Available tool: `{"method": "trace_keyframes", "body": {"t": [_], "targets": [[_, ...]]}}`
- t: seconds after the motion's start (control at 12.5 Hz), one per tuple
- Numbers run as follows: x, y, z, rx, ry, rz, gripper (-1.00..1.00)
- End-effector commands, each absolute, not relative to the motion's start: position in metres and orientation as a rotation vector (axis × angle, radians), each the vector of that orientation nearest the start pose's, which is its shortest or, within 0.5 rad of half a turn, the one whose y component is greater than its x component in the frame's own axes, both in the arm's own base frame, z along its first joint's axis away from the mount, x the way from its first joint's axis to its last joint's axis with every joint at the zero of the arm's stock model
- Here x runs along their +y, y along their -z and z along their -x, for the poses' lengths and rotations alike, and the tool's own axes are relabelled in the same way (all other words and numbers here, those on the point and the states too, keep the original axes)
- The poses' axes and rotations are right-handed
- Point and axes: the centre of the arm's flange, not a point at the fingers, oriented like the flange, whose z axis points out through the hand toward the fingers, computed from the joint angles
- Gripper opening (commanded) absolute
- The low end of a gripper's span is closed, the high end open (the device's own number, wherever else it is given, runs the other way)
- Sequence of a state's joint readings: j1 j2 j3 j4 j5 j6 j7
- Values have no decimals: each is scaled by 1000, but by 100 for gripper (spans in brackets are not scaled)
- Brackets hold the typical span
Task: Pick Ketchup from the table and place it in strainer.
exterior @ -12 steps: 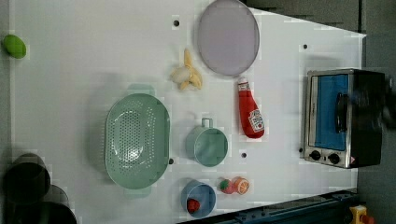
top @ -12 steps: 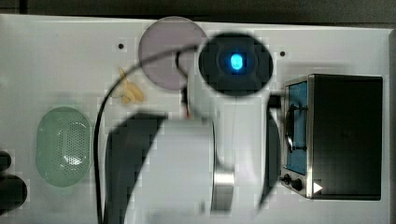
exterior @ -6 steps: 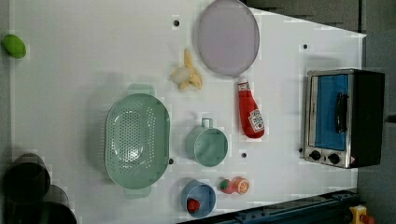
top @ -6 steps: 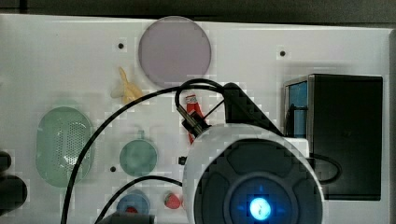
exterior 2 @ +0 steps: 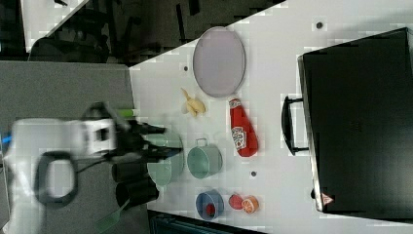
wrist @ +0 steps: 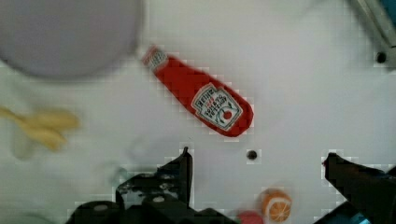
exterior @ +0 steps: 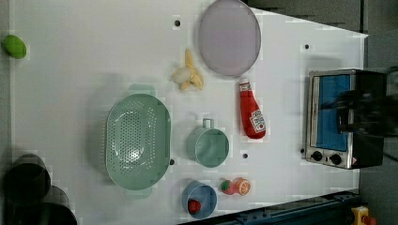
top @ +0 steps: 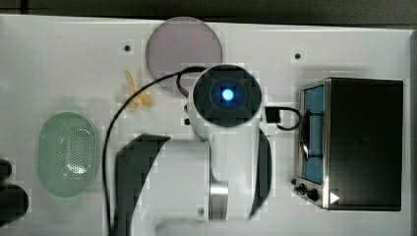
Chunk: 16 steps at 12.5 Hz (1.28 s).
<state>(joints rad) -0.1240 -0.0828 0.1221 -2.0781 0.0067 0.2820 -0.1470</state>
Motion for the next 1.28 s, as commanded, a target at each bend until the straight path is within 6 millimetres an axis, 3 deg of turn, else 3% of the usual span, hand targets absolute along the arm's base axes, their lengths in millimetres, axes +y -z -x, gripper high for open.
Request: {"method": "trace_keyframes", "body": {"t": [0.08, 0.32, 0.48, 0.88, 1.28], "targets": [[-1, -411, -515, 395, -195, 3118, 100], [-3, -367, -518, -43, -140, 3124, 100], [-4, -341, -516, -246, -95, 3110, 100], [-7, -267, -494, -282, -125, 3096, 100], [-7, -205, -488, -277, -85, 3090, 100]]}}
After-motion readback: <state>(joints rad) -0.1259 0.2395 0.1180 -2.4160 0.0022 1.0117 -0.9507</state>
